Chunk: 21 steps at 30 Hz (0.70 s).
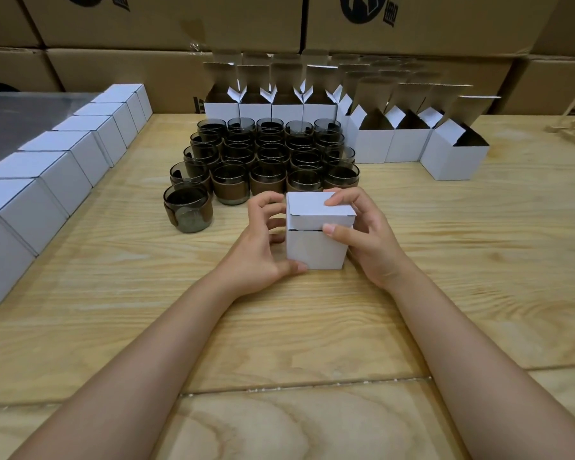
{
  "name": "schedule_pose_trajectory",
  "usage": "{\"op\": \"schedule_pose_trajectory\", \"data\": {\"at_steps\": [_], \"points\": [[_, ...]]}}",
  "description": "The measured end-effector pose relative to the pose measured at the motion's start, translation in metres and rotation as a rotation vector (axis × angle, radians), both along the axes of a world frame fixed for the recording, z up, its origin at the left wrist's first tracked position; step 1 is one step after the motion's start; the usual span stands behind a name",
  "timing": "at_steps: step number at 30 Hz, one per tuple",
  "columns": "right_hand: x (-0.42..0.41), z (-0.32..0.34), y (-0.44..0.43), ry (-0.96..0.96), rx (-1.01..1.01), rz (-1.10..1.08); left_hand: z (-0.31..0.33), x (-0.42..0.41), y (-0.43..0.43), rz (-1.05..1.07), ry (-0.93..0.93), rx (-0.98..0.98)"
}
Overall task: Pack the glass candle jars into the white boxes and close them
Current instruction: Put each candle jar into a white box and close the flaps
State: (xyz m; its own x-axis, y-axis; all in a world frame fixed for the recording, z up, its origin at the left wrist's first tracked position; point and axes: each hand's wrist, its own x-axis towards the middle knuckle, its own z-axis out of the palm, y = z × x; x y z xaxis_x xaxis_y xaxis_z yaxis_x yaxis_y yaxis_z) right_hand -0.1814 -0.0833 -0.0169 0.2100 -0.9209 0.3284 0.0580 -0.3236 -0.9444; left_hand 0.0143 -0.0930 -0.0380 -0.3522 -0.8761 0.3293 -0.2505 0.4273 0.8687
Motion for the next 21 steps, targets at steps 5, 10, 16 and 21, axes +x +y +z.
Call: {"op": "schedule_pose_trajectory", "data": {"at_steps": [5, 10, 16, 21], "points": [[-0.002, 0.0, -0.001, -0.054, 0.068, 0.034, 0.005, 0.001, 0.005, -0.035, -0.102, -0.129], [-0.003, 0.001, -0.004, -0.08, 0.148, 0.021, 0.006, 0.001, 0.008, 0.063, -0.292, -0.398], [-0.005, 0.0, -0.004, -0.057, 0.108, 0.053, 0.014, -0.004, 0.011, 0.11, -0.281, -0.474], [-0.007, 0.0, -0.003, -0.106, 0.149, 0.062, 0.017, -0.008, 0.016, 0.196, -0.298, -0.497]]}}
